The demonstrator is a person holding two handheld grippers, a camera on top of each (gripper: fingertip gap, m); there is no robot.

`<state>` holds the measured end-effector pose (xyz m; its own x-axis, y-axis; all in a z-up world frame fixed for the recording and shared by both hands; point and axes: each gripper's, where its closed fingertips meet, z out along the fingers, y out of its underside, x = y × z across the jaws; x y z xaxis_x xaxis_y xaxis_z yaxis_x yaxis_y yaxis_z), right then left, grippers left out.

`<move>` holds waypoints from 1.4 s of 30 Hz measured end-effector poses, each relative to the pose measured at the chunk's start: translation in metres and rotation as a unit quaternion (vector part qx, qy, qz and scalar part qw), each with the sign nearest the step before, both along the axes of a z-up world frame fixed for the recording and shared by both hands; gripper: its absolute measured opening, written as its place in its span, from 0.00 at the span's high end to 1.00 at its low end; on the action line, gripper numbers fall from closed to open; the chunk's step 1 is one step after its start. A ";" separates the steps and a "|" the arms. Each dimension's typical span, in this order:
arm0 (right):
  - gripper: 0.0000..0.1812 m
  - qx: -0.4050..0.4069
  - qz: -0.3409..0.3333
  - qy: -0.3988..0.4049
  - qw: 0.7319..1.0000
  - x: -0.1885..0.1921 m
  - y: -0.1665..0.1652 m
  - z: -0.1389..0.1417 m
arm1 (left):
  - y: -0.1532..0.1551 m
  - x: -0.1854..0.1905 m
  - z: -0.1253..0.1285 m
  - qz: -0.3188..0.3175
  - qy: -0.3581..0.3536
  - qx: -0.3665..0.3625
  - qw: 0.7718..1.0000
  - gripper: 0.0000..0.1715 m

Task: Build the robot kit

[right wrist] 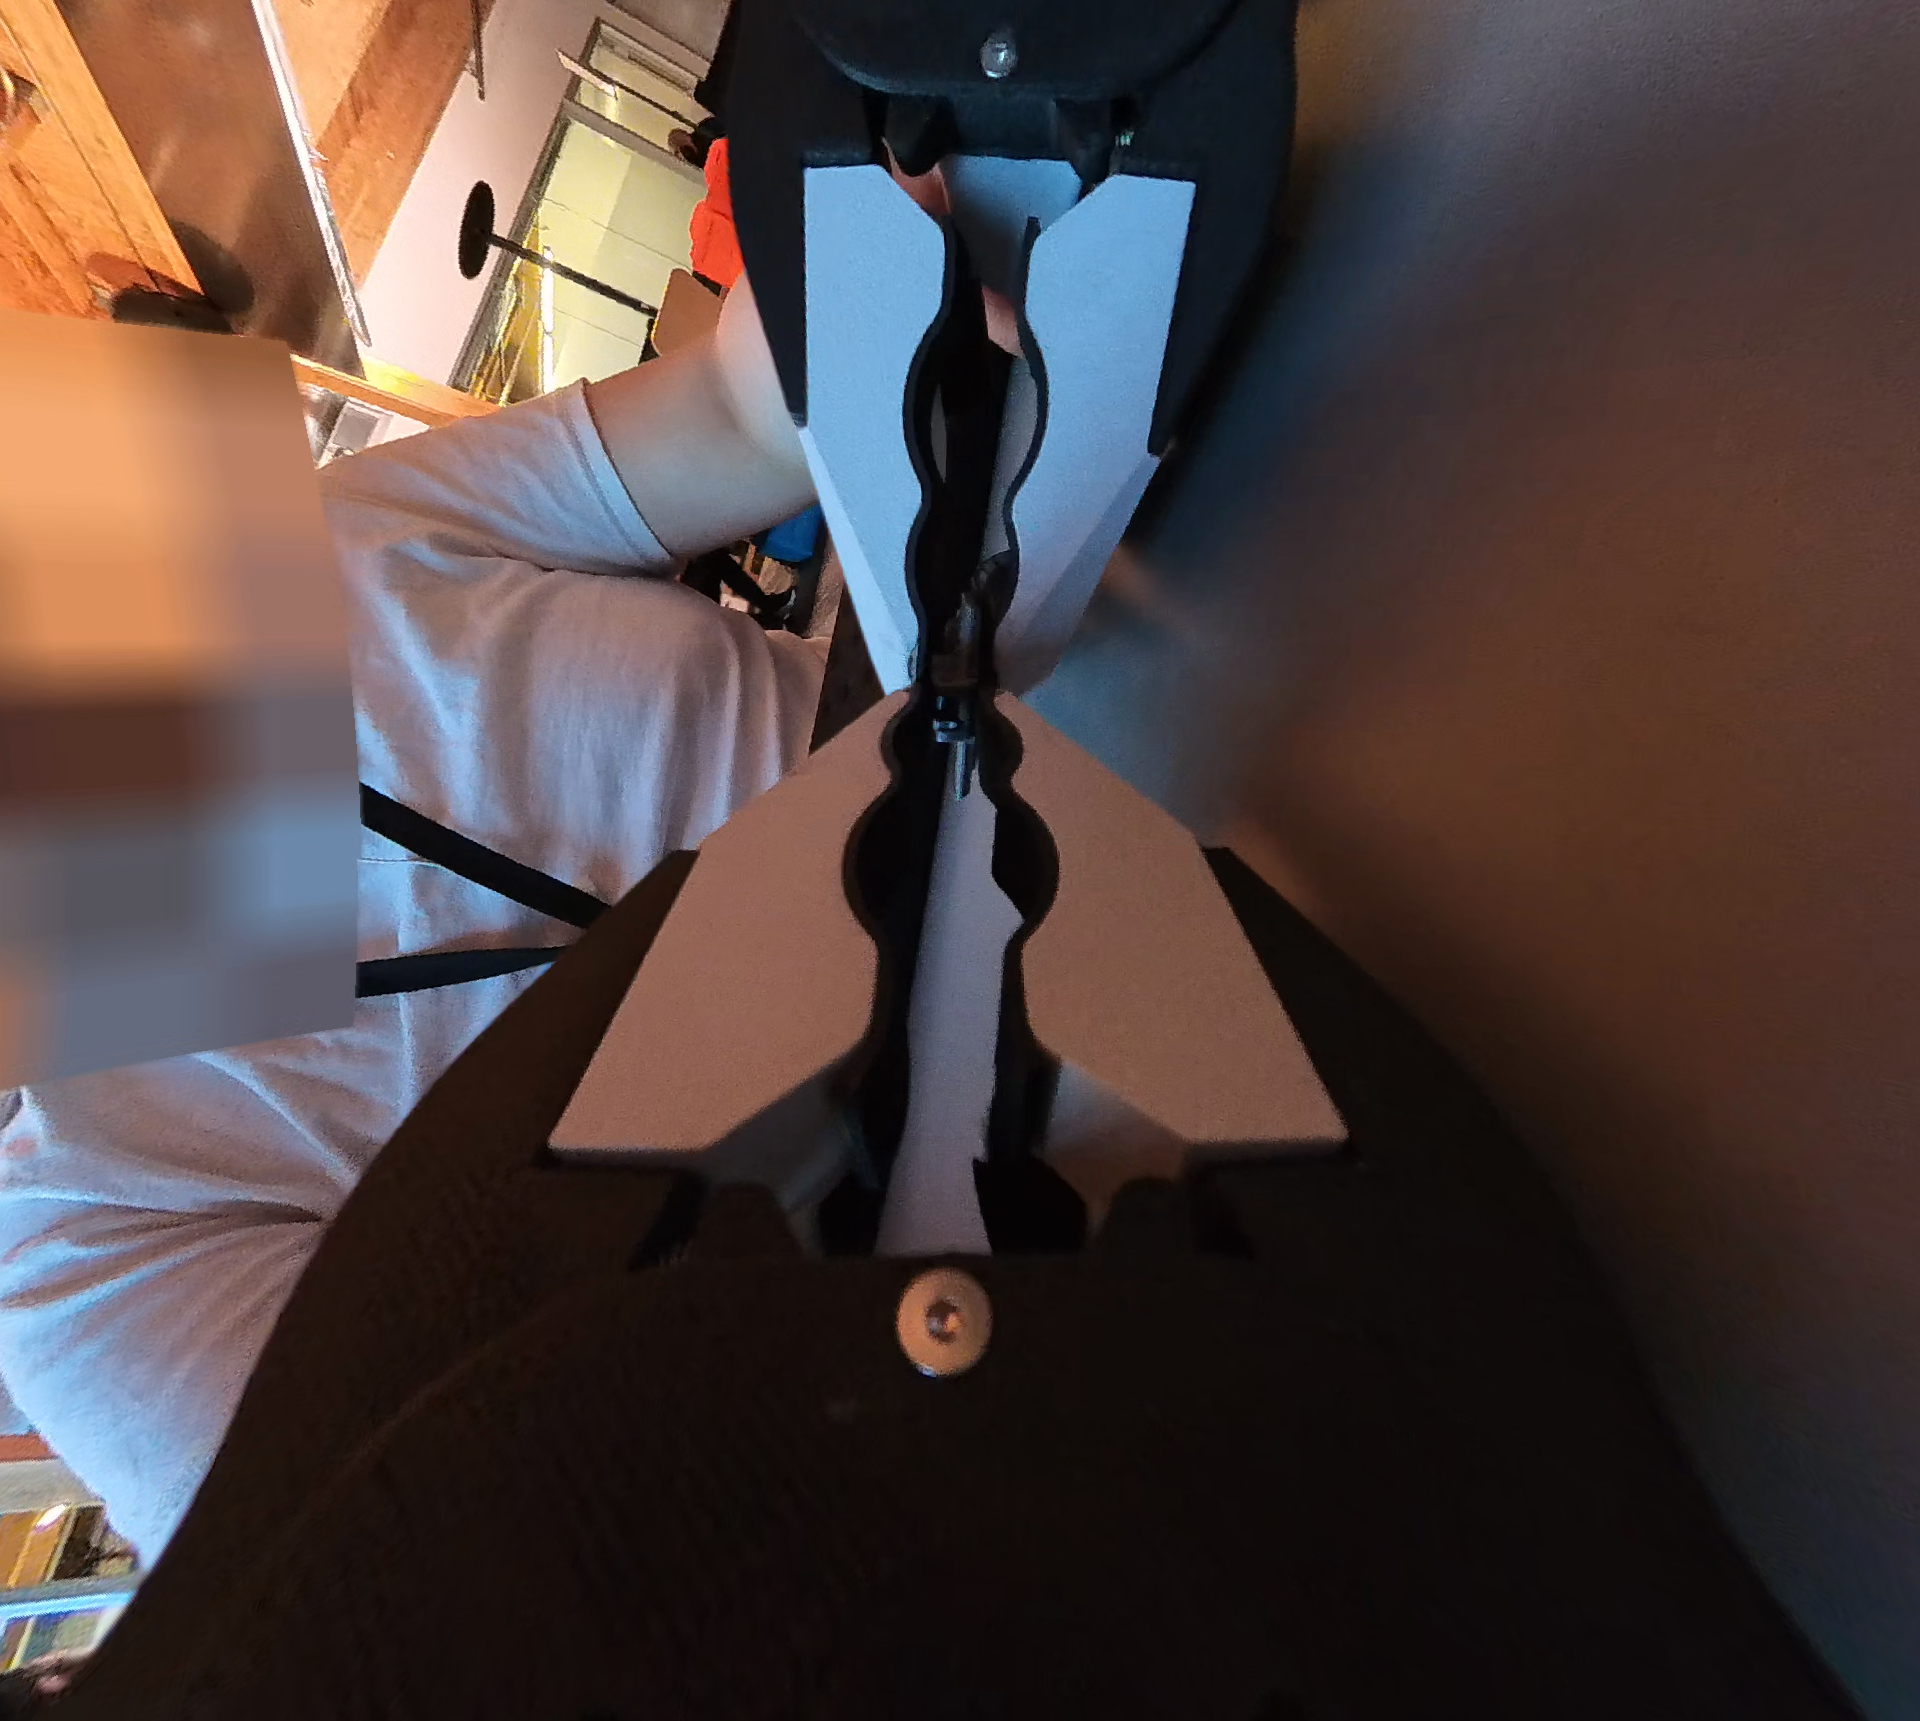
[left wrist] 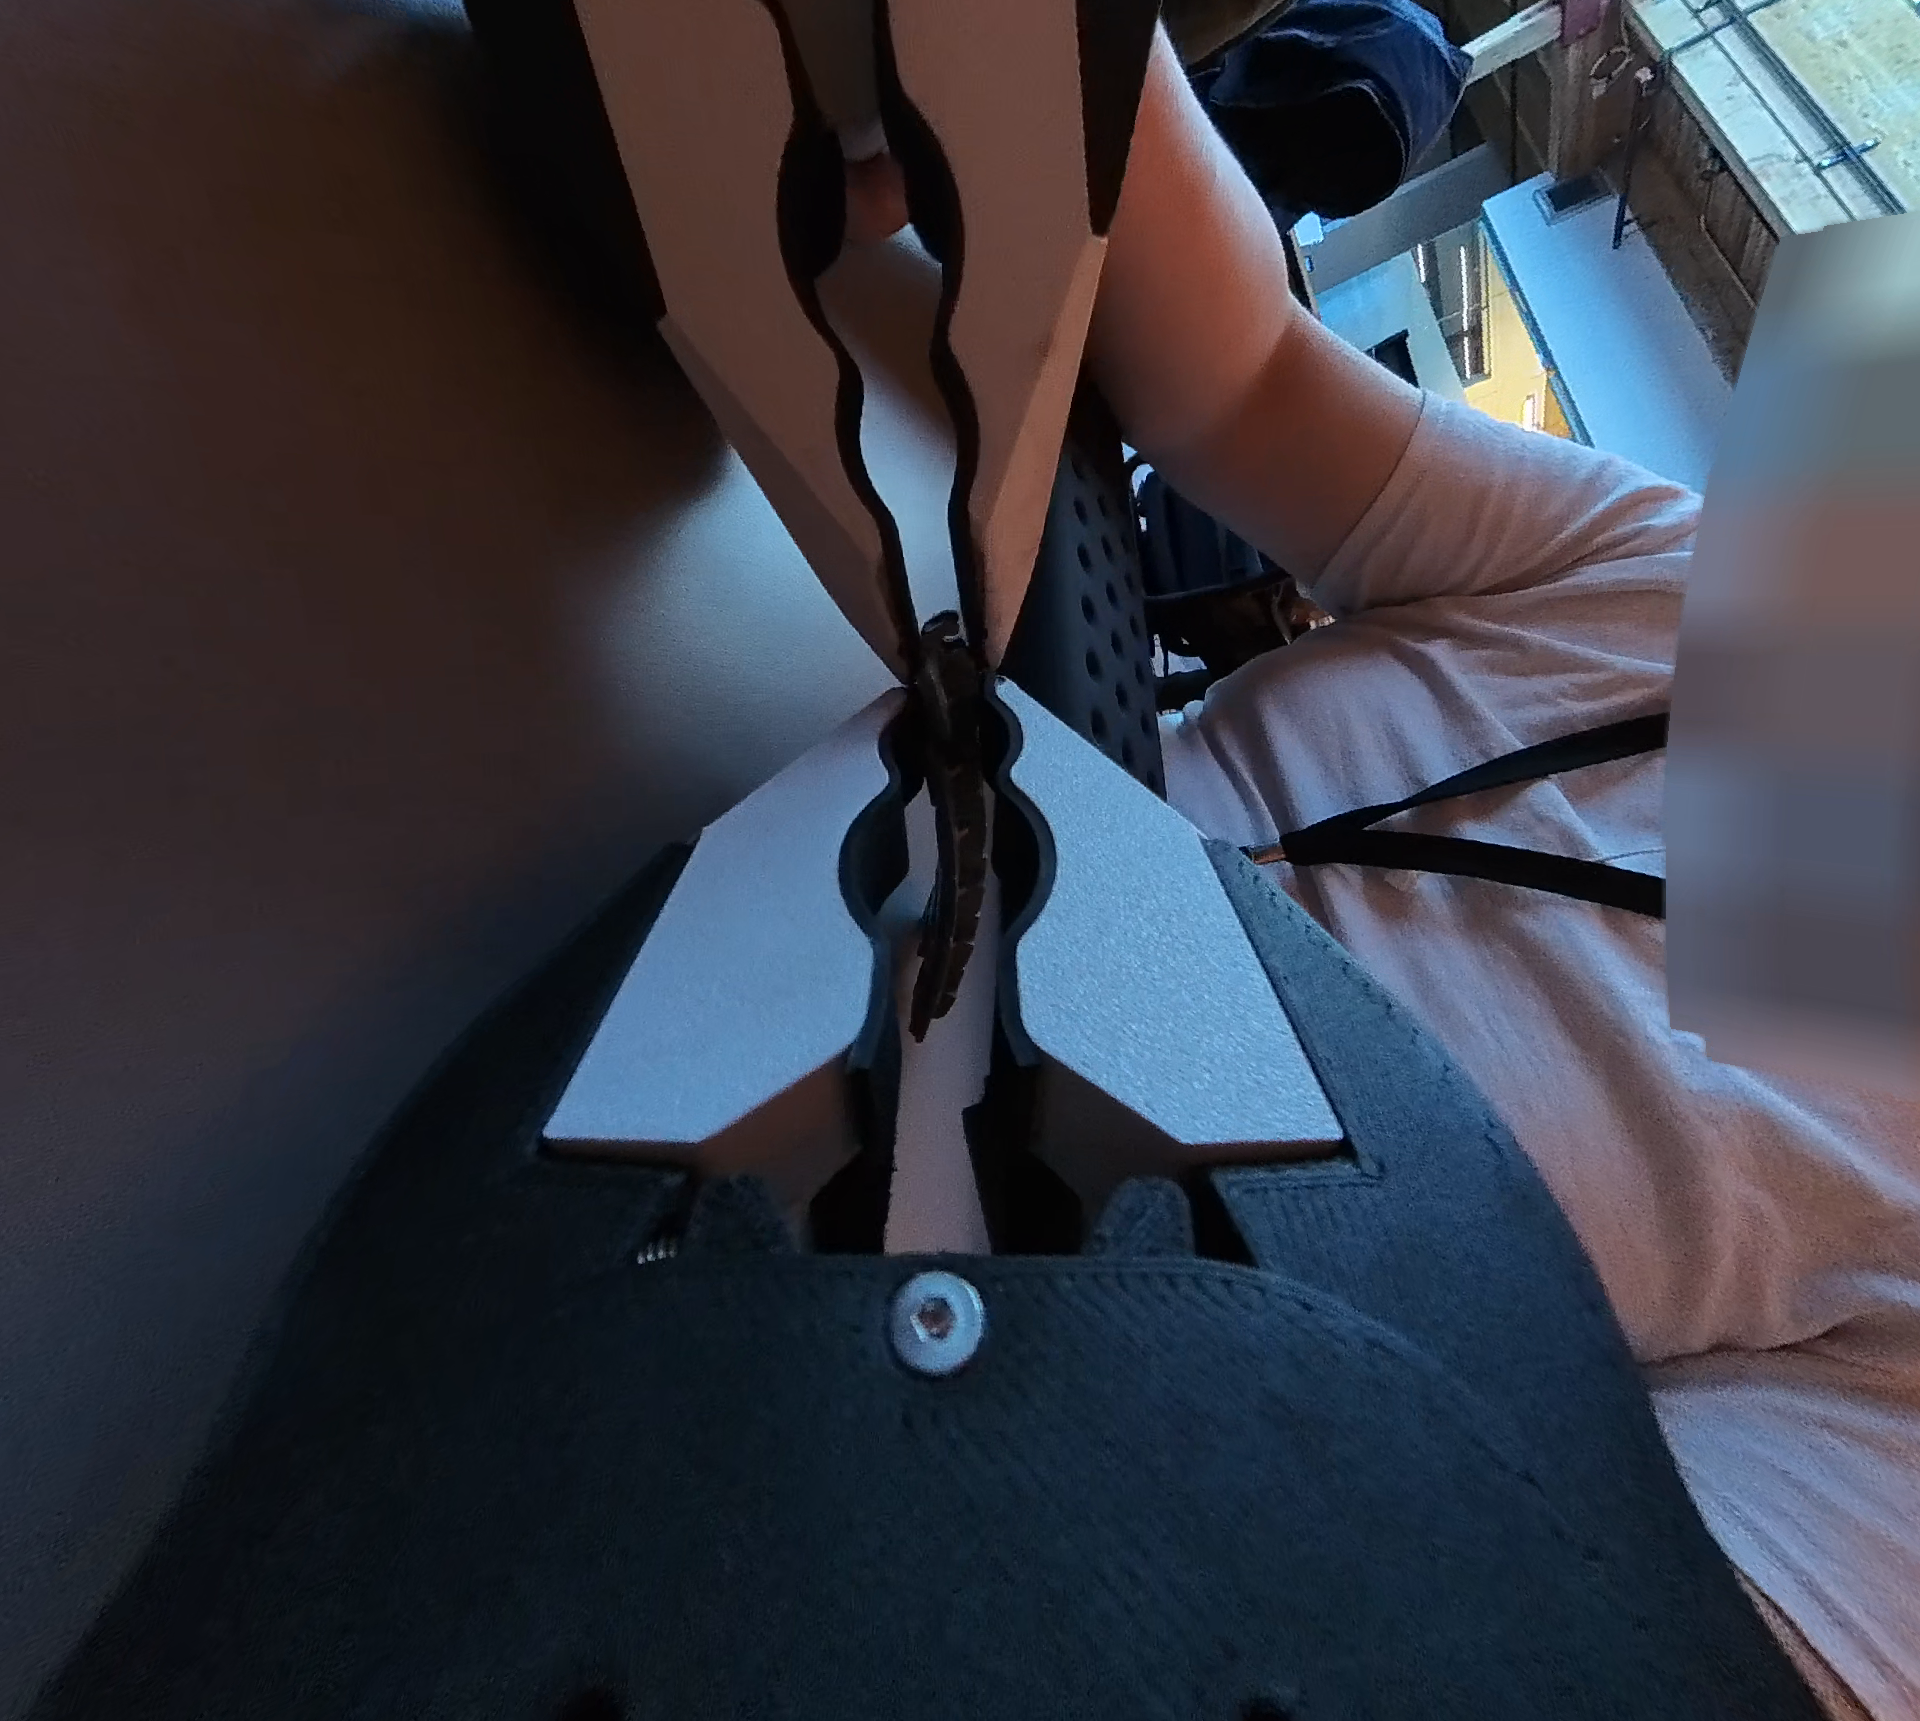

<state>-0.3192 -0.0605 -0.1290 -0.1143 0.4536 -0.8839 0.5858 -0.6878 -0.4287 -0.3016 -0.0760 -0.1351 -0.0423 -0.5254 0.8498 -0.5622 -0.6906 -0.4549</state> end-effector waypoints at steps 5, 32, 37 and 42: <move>0.96 0.003 -0.007 0.005 1.000 -0.002 -0.007 0.001 | -0.008 -0.002 0.003 -0.024 -0.010 -0.007 1.000 0.96; 0.98 -0.017 -0.009 -0.016 1.000 -0.006 -0.008 -0.003 | -0.009 -0.007 0.002 -0.033 0.014 -0.099 0.994 0.95; 0.98 -0.020 -0.007 -0.016 1.000 -0.006 -0.008 -0.003 | -0.010 -0.007 0.002 -0.035 0.015 -0.095 0.995 0.95; 0.98 -0.024 0.001 -0.015 1.000 -0.006 -0.011 -0.002 | -0.012 -0.008 0.001 -0.041 0.017 -0.087 0.995 0.94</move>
<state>-0.3253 -0.0711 -0.1315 -0.0888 0.4107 -0.9074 0.5997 -0.7053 -0.3779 -0.3095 -0.0883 -0.1343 -0.0491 -0.3653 0.9296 -0.6335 -0.7082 -0.3117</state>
